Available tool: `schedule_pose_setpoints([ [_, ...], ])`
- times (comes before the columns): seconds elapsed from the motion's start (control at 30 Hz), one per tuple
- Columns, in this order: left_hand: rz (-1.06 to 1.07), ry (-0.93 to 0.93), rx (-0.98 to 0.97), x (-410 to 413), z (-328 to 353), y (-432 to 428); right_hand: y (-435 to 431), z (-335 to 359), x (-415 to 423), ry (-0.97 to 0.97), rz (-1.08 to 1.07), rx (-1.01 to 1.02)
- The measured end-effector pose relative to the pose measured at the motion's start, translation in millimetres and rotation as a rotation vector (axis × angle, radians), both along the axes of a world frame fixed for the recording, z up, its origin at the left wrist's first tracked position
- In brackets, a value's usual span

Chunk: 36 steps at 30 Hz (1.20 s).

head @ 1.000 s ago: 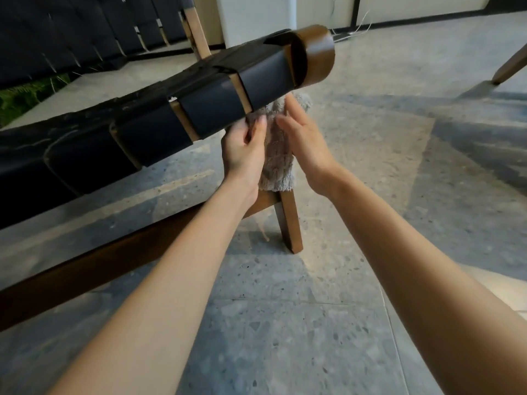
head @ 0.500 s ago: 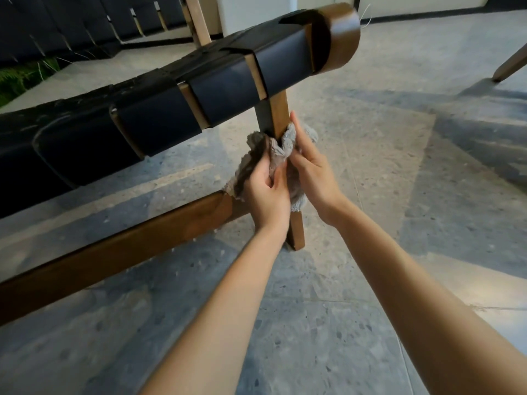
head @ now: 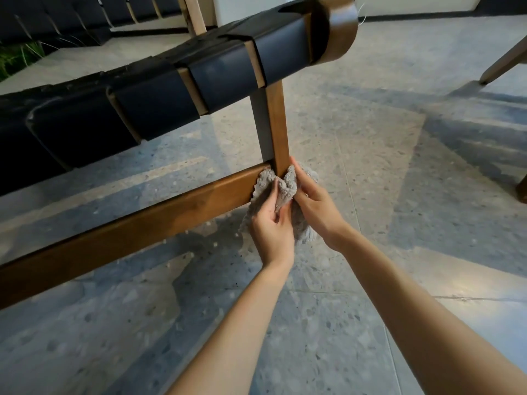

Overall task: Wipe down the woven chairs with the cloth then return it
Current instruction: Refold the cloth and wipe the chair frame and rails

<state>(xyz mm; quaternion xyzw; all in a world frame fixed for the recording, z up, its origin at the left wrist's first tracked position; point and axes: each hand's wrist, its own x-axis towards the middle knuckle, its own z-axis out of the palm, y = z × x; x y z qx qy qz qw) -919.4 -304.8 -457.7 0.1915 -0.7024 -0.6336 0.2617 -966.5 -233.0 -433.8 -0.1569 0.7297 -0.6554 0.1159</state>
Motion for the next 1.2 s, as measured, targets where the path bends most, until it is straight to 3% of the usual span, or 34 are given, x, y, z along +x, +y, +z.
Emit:
schedule_pose_setpoints([
  [0.2,0.192,-0.139,0.182,7,-7,12,6,-4,8,-0.040,-0.011,-0.014],
  [0.33,0.127,-0.207,0.294,-4,-9,11,4,-4,1,-0.051,0.060,0.006],
  [0.67,-0.098,-0.290,0.150,-21,-30,-10,-7,-29,-12,-0.123,0.093,-0.003],
  [0.87,-0.226,-0.451,0.122,-8,-51,-11,-6,-61,0,-0.226,0.030,0.064],
  [1.2,-0.130,-0.478,0.086,7,-35,-3,12,-48,16,-0.275,-0.068,-0.047],
])
